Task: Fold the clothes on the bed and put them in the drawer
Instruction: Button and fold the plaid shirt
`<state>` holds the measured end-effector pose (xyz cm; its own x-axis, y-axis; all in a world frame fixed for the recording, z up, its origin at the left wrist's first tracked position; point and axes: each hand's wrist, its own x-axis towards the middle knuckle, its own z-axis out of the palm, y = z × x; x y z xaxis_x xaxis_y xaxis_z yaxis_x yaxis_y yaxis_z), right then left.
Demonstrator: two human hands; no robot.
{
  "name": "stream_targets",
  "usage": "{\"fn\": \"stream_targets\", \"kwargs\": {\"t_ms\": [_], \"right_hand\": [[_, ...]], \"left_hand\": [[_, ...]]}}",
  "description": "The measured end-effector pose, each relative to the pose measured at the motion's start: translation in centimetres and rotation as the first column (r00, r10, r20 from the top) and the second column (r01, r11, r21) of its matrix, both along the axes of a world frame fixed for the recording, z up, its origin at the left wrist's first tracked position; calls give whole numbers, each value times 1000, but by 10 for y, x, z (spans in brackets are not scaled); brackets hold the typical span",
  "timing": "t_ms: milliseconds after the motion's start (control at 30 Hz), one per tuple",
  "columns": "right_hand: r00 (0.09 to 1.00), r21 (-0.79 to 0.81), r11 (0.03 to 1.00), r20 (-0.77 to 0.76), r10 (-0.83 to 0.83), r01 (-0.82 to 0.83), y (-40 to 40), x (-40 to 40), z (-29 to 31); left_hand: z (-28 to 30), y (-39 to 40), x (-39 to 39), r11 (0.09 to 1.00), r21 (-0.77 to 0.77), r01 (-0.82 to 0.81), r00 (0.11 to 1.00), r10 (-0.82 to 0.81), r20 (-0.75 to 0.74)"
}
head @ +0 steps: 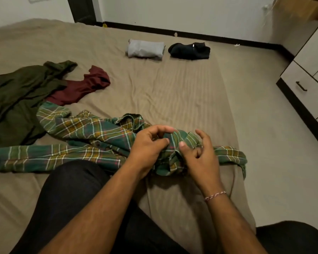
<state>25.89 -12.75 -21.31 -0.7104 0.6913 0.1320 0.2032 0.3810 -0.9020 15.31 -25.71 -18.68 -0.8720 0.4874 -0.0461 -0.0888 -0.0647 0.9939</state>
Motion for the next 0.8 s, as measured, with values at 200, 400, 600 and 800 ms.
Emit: {"fn": "stream_targets", "kwargs": {"t_ms": [200, 400, 600, 800], "right_hand": [[947, -592, 794, -154, -281, 139, 1, -2, -15], [850, -760, 605, -139, -508, 237, 39, 16, -1], [965, -600, 794, -252, -73, -96, 18, 9, 7], [934, -519, 781, -267, 239, -348, -2, 10, 10]], "left_hand": [[-6, -3, -8, 977, -48, -208, 976, 211, 61], [-8, -19, -35, 879, -143, -455, 884, 465, 46], [3, -15, -13, 902, -289, -321, 665, -3, -747], [-28, 7, 7, 876, -475, 82, 830, -324, -454]]}}
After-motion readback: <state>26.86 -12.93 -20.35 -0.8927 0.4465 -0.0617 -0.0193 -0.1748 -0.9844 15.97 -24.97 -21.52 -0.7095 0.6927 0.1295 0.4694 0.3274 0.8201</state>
